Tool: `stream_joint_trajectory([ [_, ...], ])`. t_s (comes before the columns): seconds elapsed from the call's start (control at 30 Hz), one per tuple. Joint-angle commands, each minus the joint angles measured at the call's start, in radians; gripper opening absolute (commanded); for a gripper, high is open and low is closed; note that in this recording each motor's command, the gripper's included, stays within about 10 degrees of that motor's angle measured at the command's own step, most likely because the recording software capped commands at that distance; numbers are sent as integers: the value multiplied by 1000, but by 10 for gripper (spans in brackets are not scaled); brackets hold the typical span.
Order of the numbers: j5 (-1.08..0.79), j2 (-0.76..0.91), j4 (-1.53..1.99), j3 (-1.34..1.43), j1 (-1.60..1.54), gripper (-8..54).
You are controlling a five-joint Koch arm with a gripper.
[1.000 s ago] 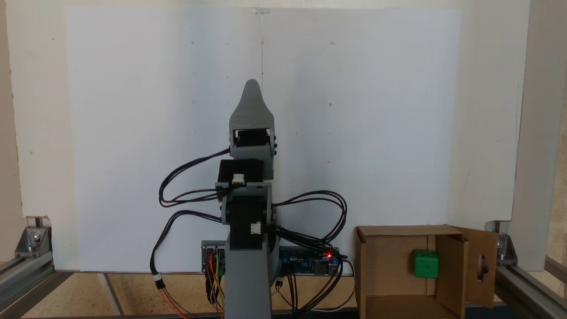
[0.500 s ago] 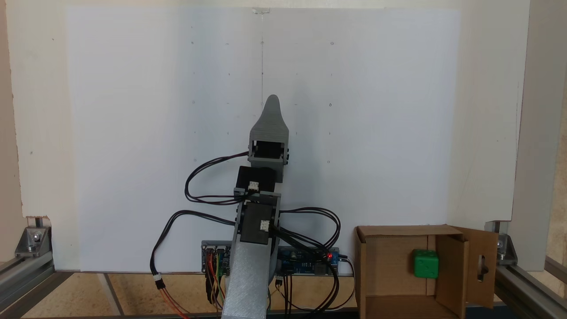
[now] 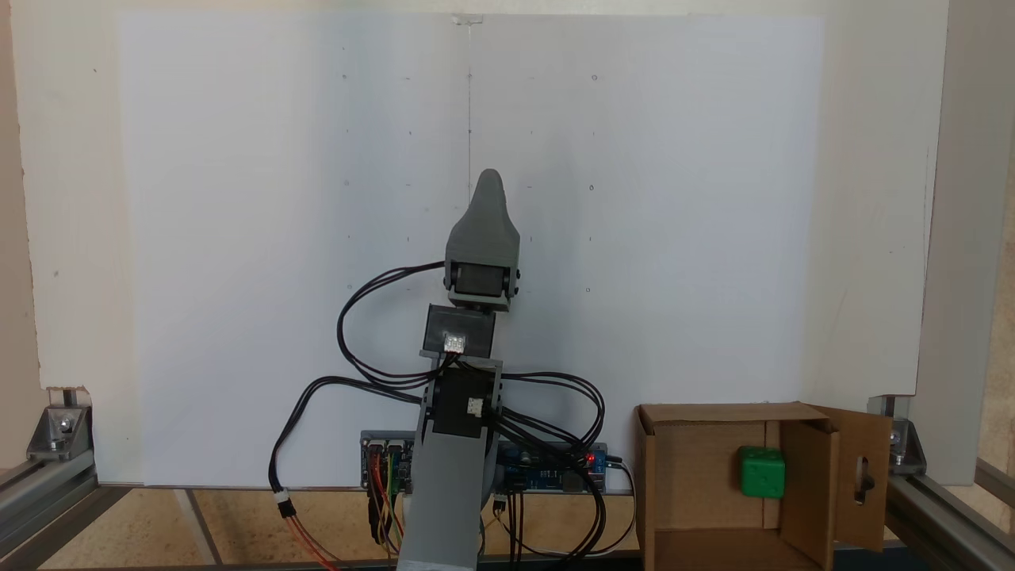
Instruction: Grasp a green dice and put it in the bin.
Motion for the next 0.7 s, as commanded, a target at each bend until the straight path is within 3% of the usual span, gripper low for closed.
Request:
stream_joint_trajectory([
  [0.0,38,115,-162,-6,-3,432],
  [0.37,38,115,-586,155,-35,432],
  [0.67,40,114,-632,282,-34,448],
])
